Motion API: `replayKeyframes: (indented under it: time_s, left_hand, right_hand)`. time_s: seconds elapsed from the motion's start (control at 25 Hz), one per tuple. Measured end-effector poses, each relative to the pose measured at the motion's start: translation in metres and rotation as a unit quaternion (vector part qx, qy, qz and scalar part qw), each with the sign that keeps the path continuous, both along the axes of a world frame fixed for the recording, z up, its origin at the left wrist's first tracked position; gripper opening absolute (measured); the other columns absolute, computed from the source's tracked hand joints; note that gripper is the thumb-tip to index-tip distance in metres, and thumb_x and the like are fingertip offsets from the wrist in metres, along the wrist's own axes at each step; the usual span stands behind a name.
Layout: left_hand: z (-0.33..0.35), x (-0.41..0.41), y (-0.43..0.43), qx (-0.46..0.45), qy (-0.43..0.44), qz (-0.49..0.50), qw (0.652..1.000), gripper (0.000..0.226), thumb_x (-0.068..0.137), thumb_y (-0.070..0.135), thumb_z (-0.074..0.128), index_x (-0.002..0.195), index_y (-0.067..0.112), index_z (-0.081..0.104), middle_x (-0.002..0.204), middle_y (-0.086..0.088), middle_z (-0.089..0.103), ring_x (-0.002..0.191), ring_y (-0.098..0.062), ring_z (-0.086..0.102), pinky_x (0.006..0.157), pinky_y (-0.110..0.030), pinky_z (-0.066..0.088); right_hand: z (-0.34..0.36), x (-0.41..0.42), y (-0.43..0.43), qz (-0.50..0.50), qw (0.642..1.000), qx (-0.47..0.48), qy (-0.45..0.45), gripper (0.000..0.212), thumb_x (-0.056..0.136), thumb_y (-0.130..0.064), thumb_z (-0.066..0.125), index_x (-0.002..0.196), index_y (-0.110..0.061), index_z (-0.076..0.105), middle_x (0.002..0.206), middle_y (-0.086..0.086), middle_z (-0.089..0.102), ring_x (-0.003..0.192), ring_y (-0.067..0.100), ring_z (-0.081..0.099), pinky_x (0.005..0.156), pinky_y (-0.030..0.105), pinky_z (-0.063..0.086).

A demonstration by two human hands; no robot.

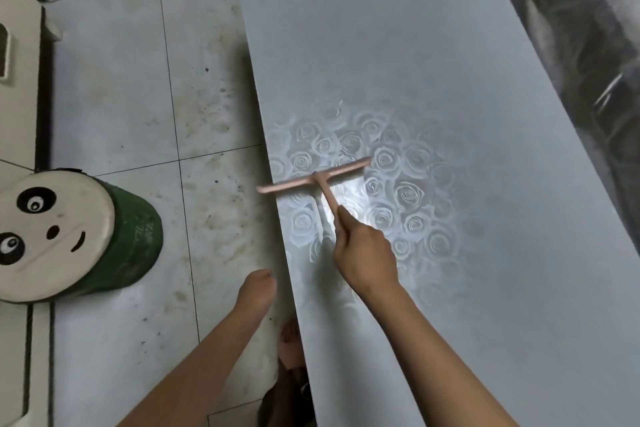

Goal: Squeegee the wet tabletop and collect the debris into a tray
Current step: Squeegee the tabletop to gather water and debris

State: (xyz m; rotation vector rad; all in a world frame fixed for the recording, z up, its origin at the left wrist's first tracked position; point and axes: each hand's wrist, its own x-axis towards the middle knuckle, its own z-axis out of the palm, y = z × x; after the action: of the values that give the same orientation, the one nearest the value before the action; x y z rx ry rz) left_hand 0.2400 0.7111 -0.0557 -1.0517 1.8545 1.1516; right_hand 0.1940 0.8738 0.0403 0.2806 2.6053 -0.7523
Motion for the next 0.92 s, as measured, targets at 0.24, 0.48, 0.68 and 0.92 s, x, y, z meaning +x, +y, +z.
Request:
replayKeyframes:
  time_s: [0.24, 0.48, 0.68, 0.92]
  left_hand:
    - [0.008, 0.06, 0.026, -0.015, -0.016, -0.053, 0.998, 0.038, 0.092, 0.002, 0.041, 0.127, 0.007, 0.056, 0.124, -0.017, 0.059, 0.119, -0.035, 0.053, 0.1, -0.04, 0.043]
    - [0.03, 0.149, 0.06, 0.04, -0.01, 0.058, 0.997, 0.021, 0.092, 0.0, 0.047, 0.095, 0.011, 0.064, 0.089, -0.008, 0.065, 0.073, -0.013, 0.065, 0.061, -0.022, 0.047]
    - [0.035, 0.201, 0.07, 0.027, 0.024, 0.13, 0.991, 0.029, 0.097, -0.002, 0.035, 0.111, 0.002, 0.06, 0.106, -0.009, 0.059, 0.094, -0.024, 0.06, 0.073, -0.028, 0.044]
    - [0.029, 0.251, 0.054, 0.029, -0.002, 0.193, 0.981, 0.024, 0.097, 0.001, 0.036, 0.102, 0.014, 0.056, 0.089, -0.006, 0.052, 0.072, -0.014, 0.048, 0.058, -0.022, 0.033]
  right_hand:
    - [0.045, 0.186, 0.125, -0.002, 0.996, -0.06, -0.066, 0.046, 0.099, -0.034, 0.041, 0.142, -0.046, 0.03, 0.118, -0.005, 0.064, 0.112, 0.014, 0.058, 0.09, 0.024, 0.045]
    - [0.047, 0.338, 0.167, 0.042, 0.996, -0.013, -0.073, 0.045, 0.086, -0.012, 0.065, 0.126, -0.029, 0.058, 0.093, 0.005, 0.069, 0.083, 0.016, 0.066, 0.073, 0.012, 0.044]
    - [0.02, 0.342, 0.141, 0.129, 0.986, 0.075, -0.072, 0.063, 0.095, -0.024, 0.042, 0.149, -0.037, 0.011, 0.1, 0.007, 0.051, 0.086, 0.034, 0.062, 0.069, 0.033, 0.046]
    - [-0.016, 0.2, 0.037, 0.128, 0.992, -0.012, -0.017, 0.054, 0.095, -0.013, 0.036, 0.146, -0.026, 0.026, 0.091, 0.014, 0.052, 0.089, 0.038, 0.058, 0.065, 0.033, 0.034]
